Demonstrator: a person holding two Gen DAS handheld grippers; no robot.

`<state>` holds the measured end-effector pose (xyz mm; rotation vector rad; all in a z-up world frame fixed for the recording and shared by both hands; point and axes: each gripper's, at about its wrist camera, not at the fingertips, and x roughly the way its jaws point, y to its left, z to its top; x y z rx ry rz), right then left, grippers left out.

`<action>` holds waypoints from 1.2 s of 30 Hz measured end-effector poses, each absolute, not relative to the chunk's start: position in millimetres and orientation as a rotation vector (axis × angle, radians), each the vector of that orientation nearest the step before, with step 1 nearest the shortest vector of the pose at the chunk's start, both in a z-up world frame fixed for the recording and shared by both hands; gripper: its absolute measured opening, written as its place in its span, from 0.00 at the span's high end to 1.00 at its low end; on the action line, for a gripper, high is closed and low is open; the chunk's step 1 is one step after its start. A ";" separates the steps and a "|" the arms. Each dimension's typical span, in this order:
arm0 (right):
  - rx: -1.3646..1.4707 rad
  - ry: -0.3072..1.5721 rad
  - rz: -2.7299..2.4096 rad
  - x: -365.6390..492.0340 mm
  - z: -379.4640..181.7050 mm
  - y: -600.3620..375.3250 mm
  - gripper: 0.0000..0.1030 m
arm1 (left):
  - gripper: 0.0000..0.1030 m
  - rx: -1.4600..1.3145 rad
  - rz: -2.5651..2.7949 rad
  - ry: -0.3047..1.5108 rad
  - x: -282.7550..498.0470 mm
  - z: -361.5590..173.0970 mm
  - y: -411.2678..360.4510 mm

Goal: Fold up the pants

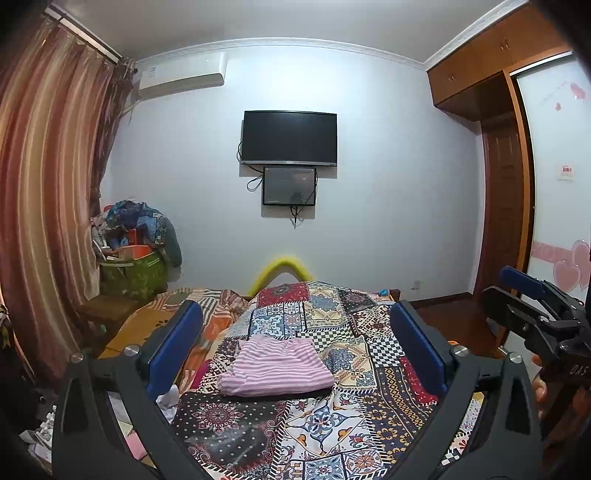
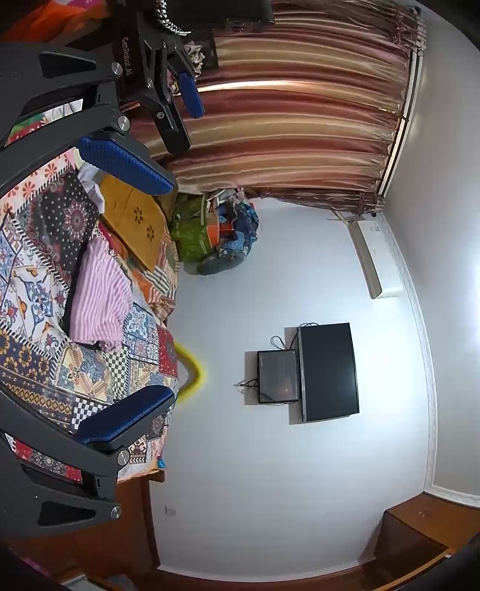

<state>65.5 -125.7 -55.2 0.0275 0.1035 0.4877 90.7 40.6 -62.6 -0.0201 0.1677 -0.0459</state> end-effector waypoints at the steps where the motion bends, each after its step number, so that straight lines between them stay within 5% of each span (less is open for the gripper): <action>1: 0.026 0.102 0.486 65.1 -54.9 -126.0 0.00 | 0.00 -0.019 -0.047 0.168 90.7 -62.4 39.9; 36: 0.025 0.091 0.469 62.5 -50.0 -131.3 0.00 | 0.00 -0.019 -0.101 0.186 87.3 -59.7 33.0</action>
